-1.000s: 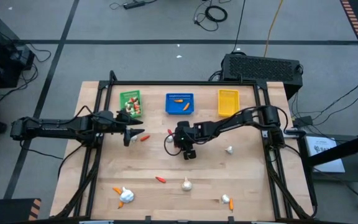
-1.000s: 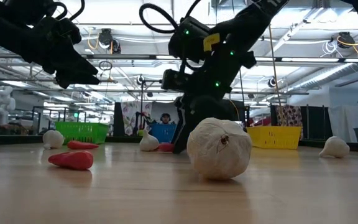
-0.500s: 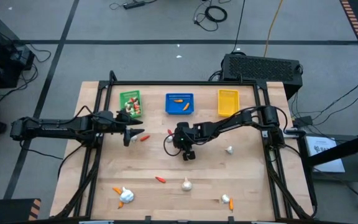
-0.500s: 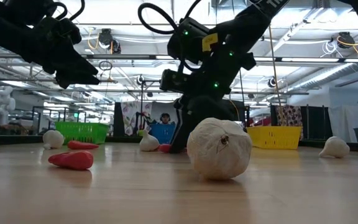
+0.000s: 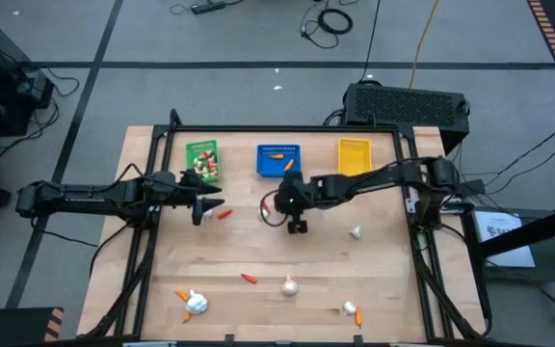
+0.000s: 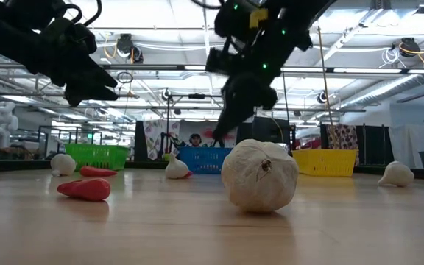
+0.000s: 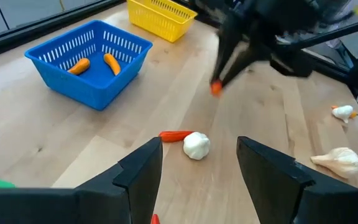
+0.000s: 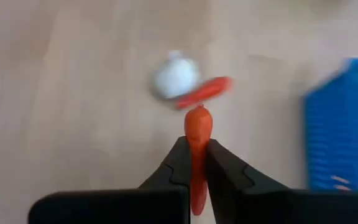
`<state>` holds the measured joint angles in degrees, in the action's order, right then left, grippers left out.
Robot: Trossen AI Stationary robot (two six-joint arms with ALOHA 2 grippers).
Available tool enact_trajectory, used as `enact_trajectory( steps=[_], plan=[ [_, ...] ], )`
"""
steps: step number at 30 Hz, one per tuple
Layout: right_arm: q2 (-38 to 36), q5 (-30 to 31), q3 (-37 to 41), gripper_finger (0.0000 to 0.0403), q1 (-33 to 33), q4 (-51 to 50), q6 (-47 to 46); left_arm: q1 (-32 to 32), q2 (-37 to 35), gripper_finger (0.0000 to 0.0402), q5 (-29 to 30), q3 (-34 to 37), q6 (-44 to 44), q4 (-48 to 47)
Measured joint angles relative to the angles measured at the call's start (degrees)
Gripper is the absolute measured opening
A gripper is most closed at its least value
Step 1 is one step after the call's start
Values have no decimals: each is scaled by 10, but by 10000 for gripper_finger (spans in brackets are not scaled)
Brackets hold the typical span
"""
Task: Sort produce into baskets
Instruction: Put the orange chili pepper into the blue bin
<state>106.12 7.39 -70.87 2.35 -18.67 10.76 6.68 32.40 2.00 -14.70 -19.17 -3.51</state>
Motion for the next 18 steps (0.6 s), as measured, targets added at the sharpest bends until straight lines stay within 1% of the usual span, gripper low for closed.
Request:
enact_trajectory(
  steps=[4,6,9,15,18],
  plan=[
    [-23,34,1,22,32,9,-3,0,0,214,0,0,0,7],
    [-31,34,-1,22,51,30,-14,-1,0,214,-4,0,-4,26],
    [-32,32,-1,22,79,38,-34,-1,0,214,-29,0,-11,35],
    [-27,31,-1,22,130,44,-59,-1,5,214,-32,0,-13,29],
    [-19,30,-1,22,148,69,-71,-1,7,214,-32,0,-12,29]
  ],
)
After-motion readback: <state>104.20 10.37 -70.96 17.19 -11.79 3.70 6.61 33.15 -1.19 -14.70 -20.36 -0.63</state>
